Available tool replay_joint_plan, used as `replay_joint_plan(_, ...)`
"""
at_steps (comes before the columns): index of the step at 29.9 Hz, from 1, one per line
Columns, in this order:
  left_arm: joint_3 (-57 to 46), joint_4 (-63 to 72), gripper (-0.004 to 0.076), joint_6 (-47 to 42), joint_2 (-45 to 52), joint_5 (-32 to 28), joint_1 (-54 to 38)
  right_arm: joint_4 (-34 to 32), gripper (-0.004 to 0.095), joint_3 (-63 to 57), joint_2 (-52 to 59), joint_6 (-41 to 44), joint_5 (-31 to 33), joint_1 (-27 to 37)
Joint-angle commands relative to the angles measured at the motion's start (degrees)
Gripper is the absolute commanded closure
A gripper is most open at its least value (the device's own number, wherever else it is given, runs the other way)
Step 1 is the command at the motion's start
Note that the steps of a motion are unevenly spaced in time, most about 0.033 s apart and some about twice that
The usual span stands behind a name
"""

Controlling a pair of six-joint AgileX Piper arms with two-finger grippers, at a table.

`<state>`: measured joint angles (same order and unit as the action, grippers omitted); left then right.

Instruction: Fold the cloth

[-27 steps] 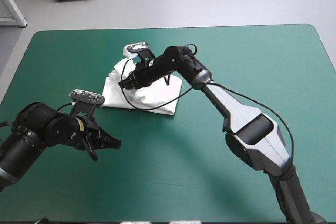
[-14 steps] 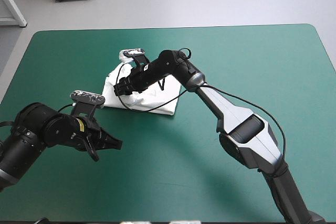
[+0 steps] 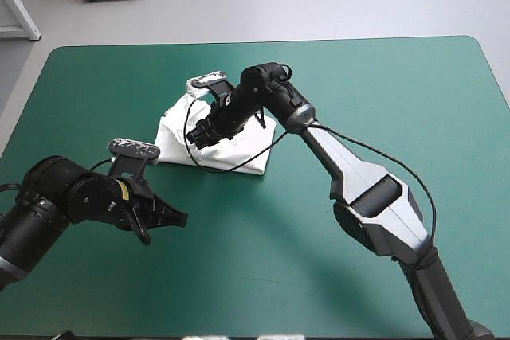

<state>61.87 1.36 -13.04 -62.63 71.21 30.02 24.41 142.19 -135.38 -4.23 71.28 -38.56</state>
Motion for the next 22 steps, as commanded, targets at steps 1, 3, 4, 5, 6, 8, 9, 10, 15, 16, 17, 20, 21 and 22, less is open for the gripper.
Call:
replay_joint_plan(1,1.27,0.83,0.0733,-1.4,1.04,2.36,0.03,0.02,0.0426,1.91,6.61,0.24,0.23,1.04)
replay_joint_plan(3,1.27,0.86,0.0733,-1.4,1.04,2.36,0.03,-0.35,0.0426,1.43,7.46,0.83,0.34,2.21)
replay_joint_plan(4,1.27,0.96,0.0733,-1.4,1.04,2.47,0.03,-0.35,0.0426,0.8,7.94,0.83,0.34,2.8)
replay_joint_plan(5,1.27,1.08,0.0733,-1.4,1.09,2.47,0.14,-0.35,0.0426,-0.22,8.73,1.05,0.34,3.62)
replay_joint_plan(6,1.27,1.08,0.0733,-1.4,1.09,2.47,0.3,-0.35,0.0426,-1.7,9.43,1.05,0.34,4.16)
replay_joint_plan(8,1.27,1.08,0.0733,-1.61,1.09,2.47,0.3,-0.35,0.0427,-5.59,11.12,1.17,0.34,5.54)
replay_joint_plan(9,1.27,1.08,0.0733,-1.61,1.09,2.47,0.3,-0.35,0.0428,-7.36,11.94,1.17,0.34,6.09)
replay_joint_plan(10,1.27,1.08,0.0733,-1.61,1.09,2.47,0.3,-0.38,0.0436,-9.6,12.76,1.07,0.34,6.51)
replay_joint_plan(15,1.27,0.84,0.0733,-1.61,1.09,1.97,0.3,-0.75,0.0468,-18.6,15.71,0.39,0.19,8.4)
replay_joint_plan(16,1.27,0.84,0.0733,-1.61,1.09,1.97,0.3,-1.14,0.0469,-20.24,16.02,0.11,0.1,8.49)
replay_joint_plan(17,1.27,0.84,0.0733,-1.61,1.09,1.97,0.3,-1.52,0.0469,-21.29,16.24,-0.14,-0.37,8.67)
replay_joint_plan(20,1.27,0.84,0.0733,-1.61,1.09,1.97,0.3,-2.49,0.0469,-24.28,16.43,-0.05,-3.15,8.71)
replay_joint_plan(21,1.27,0.84,0.0733,-1.61,1.09,1.97,0.3,-2.49,0.0469,-24.9,16.43,-0.05,-4.14,8.97)
replay_joint_plan(22,1.27,0.84,0.0733,-1.61,1.09,1.97,0.3,-2.49,0.0469,-25.64,16.43,0.27,-5.52,9.08)
